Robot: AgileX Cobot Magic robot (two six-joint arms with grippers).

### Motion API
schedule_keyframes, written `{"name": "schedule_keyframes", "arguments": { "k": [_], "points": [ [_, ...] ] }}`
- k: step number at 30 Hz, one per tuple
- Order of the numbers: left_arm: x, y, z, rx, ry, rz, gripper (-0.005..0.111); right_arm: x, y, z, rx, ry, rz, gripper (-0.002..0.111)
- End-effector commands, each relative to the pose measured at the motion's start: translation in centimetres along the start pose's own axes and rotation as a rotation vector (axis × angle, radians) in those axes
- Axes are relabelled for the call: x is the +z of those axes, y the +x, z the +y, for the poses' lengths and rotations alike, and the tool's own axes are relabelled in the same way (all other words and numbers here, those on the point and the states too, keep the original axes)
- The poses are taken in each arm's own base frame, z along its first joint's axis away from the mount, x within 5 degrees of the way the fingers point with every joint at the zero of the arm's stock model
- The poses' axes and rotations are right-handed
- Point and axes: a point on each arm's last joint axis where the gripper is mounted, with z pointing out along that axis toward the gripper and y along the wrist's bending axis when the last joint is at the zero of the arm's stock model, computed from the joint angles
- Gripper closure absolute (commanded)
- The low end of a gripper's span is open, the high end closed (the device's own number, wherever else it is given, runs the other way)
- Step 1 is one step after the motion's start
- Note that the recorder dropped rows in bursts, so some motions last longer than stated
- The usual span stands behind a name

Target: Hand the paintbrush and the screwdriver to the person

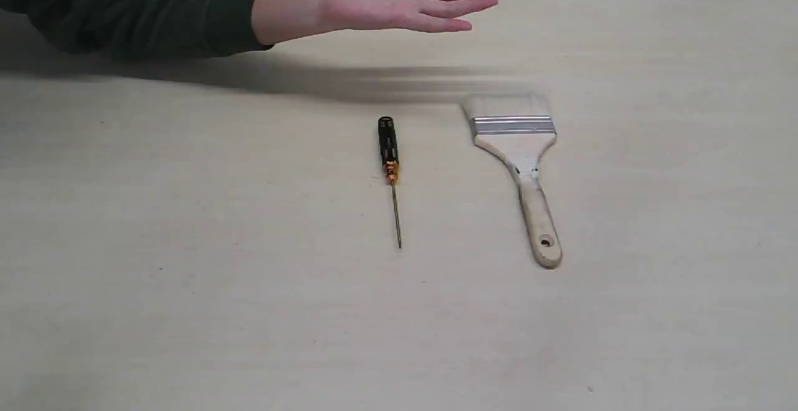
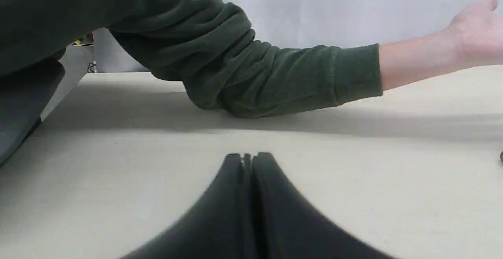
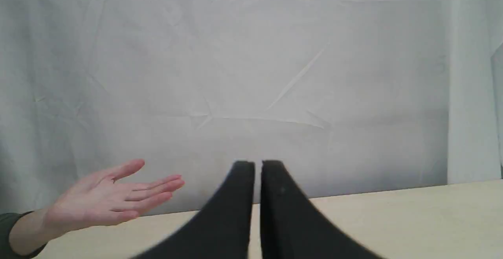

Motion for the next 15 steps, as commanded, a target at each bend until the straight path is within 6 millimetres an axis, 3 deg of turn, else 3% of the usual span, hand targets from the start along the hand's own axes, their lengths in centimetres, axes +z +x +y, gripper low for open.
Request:
{"name": "schedule_keyframes", "arguments": {
  "k": [1,15],
  "points": [
    [0.0,-0.04,-0.04,-0.003,0.006,-0.011,0.107,-0.05,0.1,-0.04,-0.003,0.004,0.002,0.104],
    [0.0,-0.04,-0.04,-0.003,0.006,-0.011,0.107,-0.05,0.35,-0.05,-0.003,0.005,0.029,0.104]
  ]
}}
